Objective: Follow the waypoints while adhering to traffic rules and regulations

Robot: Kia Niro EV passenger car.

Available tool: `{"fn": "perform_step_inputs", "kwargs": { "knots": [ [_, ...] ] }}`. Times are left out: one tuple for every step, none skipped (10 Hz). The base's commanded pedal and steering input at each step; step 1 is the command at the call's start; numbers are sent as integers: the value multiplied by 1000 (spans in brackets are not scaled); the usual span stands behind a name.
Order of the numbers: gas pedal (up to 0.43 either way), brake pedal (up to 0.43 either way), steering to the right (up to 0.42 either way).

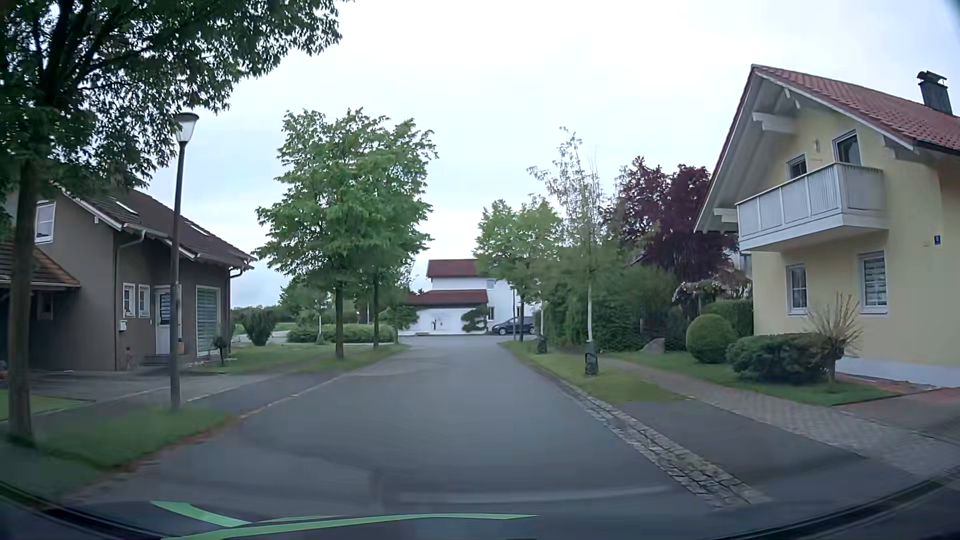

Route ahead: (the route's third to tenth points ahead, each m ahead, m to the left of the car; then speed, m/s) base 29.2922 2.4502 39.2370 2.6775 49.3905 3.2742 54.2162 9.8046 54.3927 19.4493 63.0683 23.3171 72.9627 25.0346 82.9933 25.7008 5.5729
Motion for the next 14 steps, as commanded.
{"fn": "perform_step_inputs", "kwargs": {
  "knots": [
    [67,0,0],
    [67,0,0],
    [67,0,-1],
    [67,0,0],
    [67,0,0],
    [67,0,0],
    [59,0,0],
    [59,0,0],
    [59,0,0],
    [59,0,0],
    [59,0,0],
    [47,0,0],
    [47,0,0],
    [39,0,0]
  ]
}}
